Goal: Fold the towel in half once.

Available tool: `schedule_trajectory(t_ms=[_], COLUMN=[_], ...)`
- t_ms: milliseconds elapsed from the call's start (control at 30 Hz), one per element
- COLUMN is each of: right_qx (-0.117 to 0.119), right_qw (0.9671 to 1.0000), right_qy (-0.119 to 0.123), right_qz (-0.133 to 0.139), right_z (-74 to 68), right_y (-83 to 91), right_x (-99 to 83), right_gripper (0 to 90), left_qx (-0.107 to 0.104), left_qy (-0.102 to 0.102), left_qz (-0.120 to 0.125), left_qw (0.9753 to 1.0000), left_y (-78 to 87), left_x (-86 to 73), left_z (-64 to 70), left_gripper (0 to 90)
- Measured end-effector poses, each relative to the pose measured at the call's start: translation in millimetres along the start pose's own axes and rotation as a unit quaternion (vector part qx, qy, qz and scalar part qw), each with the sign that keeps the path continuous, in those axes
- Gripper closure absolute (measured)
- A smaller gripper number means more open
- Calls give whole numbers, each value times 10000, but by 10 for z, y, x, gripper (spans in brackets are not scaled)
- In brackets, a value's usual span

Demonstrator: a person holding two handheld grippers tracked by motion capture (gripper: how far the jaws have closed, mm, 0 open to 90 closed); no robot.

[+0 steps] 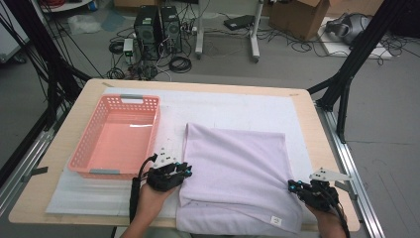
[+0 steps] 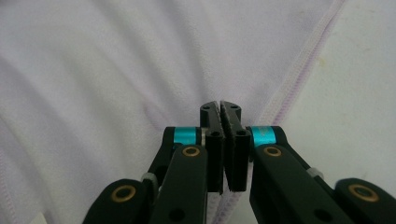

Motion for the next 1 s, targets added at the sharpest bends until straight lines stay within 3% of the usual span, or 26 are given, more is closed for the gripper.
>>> schedule_trajectory(t_ms=[67,133,300,467,567,633,700,833,867,967,1000], right_qx=[-38,-109,-410,-427,-392,-387,-385,-422,-422,-485,-520], right_qw=[9997,9989,9975,9975,9983,9985,9984,9985,9986,9988,9986], right_qy=[-127,-163,-156,-207,-119,-83,-104,-184,-175,-22,73], right_qz=[207,414,555,520,417,390,401,309,250,26,-59], right_z=[34,85,285,364,349,351,361,386,382,360,354], right_y=[3,-8,-141,-325,-426,-456,-477,-539,-562,-647,-673], right_x=[71,168,401,521,518,511,508,482,473,445,433], right_gripper=[703,647,627,636,637,638,634,585,584,622,649], left_qx=[-6,20,246,755,730,678,735,808,793,855,838], left_qy=[93,72,89,174,310,322,238,271,264,-117,-105], left_qz=[76,82,37,-37,-42,-17,-99,-272,-338,-455,-477], left_qw=[9999,9999,9997,9970,9968,9972,9970,9960,9959,9952,9953], left_y=[-40,-84,-266,-488,-593,-648,-700,-798,-826,-843,-841], left_x=[85,177,400,504,499,488,464,403,380,356,355], left_z=[-18,-53,-201,-432,-523,-542,-572,-617,-612,-578,-563], left_gripper=[566,519,505,512,529,536,536,540,549,690,801])
Point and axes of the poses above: each handheld gripper's, and its own axes: y roughly backward along the jaws, x roughly out of its top, z roughly to its right, the point moved 7 cm from there along -y, roughly forward along the jaws, and after that the axes turned 1 degree about x, right-handed, at the moved point
